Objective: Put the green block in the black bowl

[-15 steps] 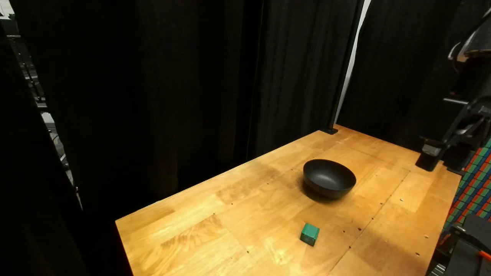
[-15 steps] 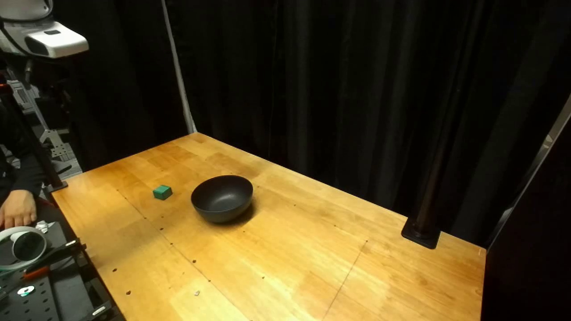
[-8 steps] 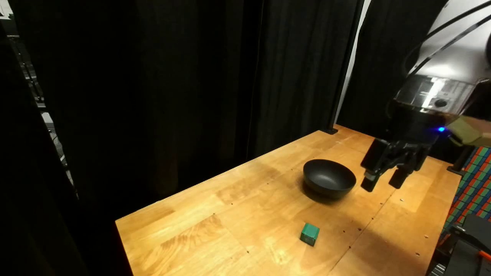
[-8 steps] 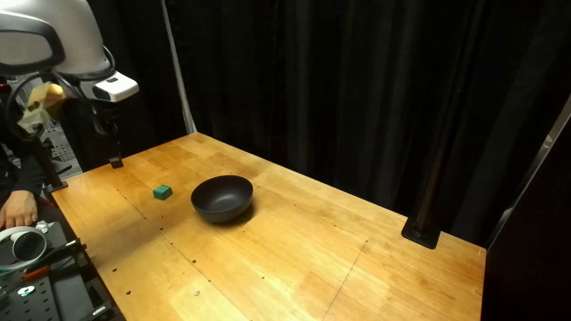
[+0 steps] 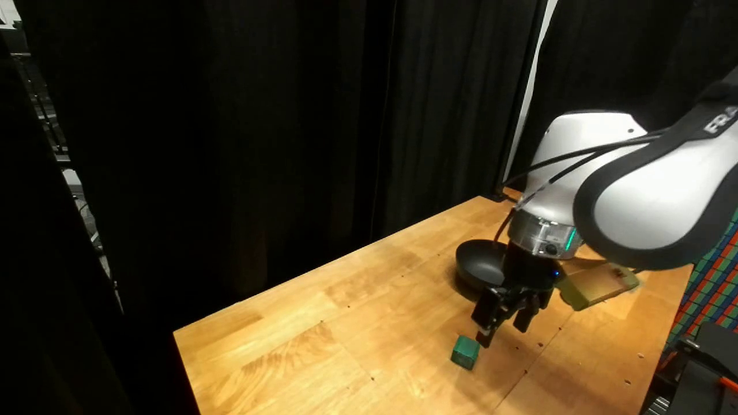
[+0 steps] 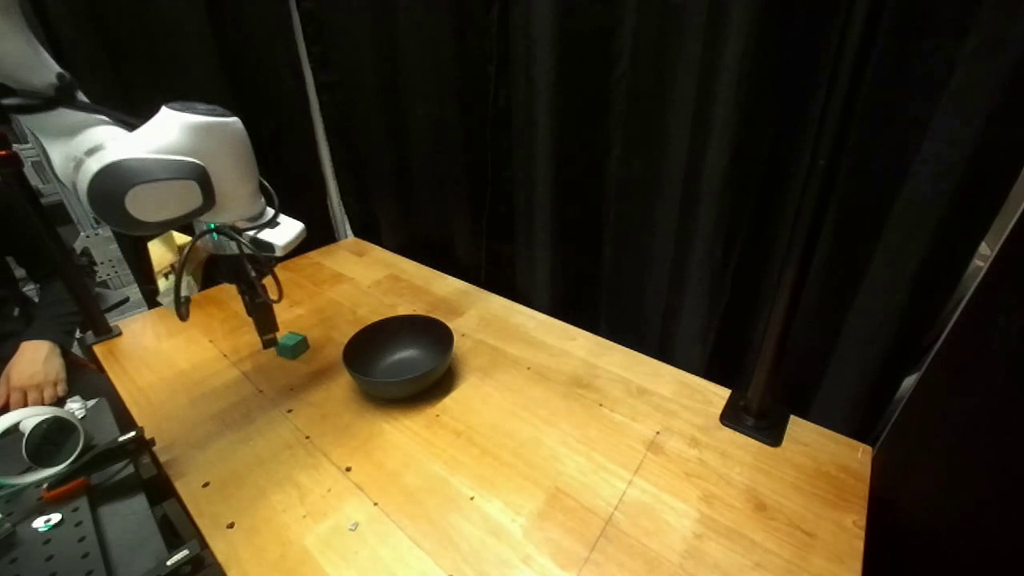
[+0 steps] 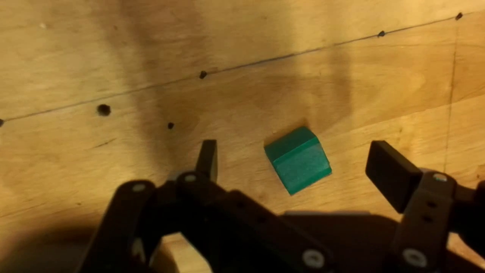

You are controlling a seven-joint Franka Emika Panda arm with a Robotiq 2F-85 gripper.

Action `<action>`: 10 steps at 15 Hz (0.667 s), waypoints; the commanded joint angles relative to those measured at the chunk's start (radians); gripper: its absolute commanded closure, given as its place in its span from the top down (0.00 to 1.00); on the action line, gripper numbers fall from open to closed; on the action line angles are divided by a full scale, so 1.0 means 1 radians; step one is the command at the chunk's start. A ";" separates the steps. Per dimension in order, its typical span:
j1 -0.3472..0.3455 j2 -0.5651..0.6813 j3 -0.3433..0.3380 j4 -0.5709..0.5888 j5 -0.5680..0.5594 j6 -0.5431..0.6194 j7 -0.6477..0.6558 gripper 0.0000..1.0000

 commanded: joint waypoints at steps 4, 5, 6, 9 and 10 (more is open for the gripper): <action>0.098 0.368 -0.090 0.259 -0.175 0.112 0.062 1.00; 0.113 0.394 -0.107 0.284 -0.187 0.107 0.065 1.00; 0.131 0.402 -0.128 0.297 -0.196 0.099 0.078 0.75; 0.160 0.398 -0.155 0.312 -0.199 0.071 0.105 0.59; 0.161 0.380 -0.160 0.301 -0.195 0.059 0.114 0.49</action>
